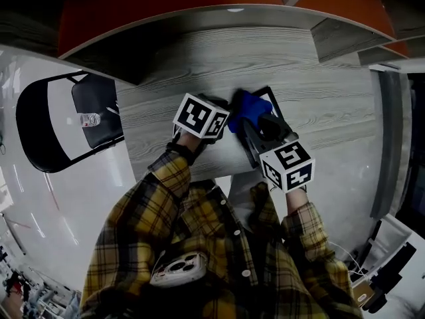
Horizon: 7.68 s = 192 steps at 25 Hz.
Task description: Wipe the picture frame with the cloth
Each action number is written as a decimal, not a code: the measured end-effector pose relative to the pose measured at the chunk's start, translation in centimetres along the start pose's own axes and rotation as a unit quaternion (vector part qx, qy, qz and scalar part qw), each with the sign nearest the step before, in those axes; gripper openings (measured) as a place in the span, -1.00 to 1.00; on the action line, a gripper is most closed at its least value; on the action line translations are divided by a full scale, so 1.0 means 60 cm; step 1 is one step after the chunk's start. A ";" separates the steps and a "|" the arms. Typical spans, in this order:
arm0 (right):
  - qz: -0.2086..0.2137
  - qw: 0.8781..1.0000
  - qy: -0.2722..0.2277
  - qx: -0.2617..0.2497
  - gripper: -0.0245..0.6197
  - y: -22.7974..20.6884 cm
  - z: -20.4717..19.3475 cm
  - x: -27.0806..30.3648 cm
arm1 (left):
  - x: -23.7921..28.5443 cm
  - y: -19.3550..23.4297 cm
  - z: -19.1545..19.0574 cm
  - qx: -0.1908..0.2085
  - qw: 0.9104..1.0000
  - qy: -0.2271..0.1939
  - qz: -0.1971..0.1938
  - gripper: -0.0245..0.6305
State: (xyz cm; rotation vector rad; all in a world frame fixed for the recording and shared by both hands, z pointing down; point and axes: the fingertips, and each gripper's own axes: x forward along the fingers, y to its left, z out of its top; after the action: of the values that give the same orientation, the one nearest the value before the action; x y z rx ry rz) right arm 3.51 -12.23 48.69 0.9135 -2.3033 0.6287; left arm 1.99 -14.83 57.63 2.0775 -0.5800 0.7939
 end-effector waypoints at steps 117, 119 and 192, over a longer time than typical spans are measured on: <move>-0.114 0.989 0.075 0.050 -0.77 -0.191 -0.056 0.041 | -0.001 0.004 0.001 -0.020 1.000 0.001 -0.001 -0.62; -0.115 0.989 0.085 0.040 -0.77 -0.193 -0.069 0.045 | -0.002 0.004 0.004 -0.020 1.000 -0.001 0.000 -0.62; -0.012 0.972 -0.236 -0.017 -0.78 0.127 0.255 -0.262 | -0.430 -0.227 0.121 0.110 0.937 -0.330 0.002 -0.91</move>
State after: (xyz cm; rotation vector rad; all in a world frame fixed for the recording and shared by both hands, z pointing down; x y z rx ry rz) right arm 2.26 -9.33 25.67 1.1733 -2.7018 0.3884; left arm -4.85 -10.03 28.75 2.5554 -0.8814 0.1372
